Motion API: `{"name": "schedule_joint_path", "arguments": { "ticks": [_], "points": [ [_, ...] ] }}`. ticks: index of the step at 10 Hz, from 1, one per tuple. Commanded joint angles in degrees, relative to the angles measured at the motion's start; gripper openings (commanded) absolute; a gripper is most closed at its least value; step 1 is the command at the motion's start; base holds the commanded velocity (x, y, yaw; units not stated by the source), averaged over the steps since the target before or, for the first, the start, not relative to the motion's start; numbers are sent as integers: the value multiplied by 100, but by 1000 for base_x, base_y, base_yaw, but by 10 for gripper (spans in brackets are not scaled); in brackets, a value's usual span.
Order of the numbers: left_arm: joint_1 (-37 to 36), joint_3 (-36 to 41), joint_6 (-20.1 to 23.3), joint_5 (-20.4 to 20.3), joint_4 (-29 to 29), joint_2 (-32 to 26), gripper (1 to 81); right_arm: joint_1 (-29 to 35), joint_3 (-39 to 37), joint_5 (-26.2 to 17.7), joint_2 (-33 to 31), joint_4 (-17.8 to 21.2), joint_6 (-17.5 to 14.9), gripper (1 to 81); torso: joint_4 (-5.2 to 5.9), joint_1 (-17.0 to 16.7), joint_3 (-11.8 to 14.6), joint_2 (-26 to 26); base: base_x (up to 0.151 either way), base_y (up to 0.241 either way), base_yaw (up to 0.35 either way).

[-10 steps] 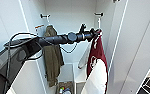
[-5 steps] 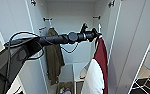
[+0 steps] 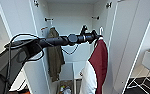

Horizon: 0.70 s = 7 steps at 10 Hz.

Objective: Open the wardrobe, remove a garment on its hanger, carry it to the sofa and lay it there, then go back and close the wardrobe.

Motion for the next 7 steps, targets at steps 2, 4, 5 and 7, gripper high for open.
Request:
{"name": "schedule_joint_path", "arguments": {
  "ticks": [2,4,5,7],
  "points": [
    [-1066,162,2,-380,123,-112,10,255,42,-385,24,23,1,811,0,0,0,0,-108,0,0],
    [-960,381,11,-634,123,-182,10,255,42,-385,24,23,1,811,0,0,0,0,-109,0,0],
    [-925,469,11,-644,123,-234,10,255,42,-385,24,23,1,811,0,0,0,0,-109,0,0],
    [-863,698,11,-653,140,-340,10,255,42,-385,24,23,1,811,0,0,0,0,-105,0,0]
  ]
}}
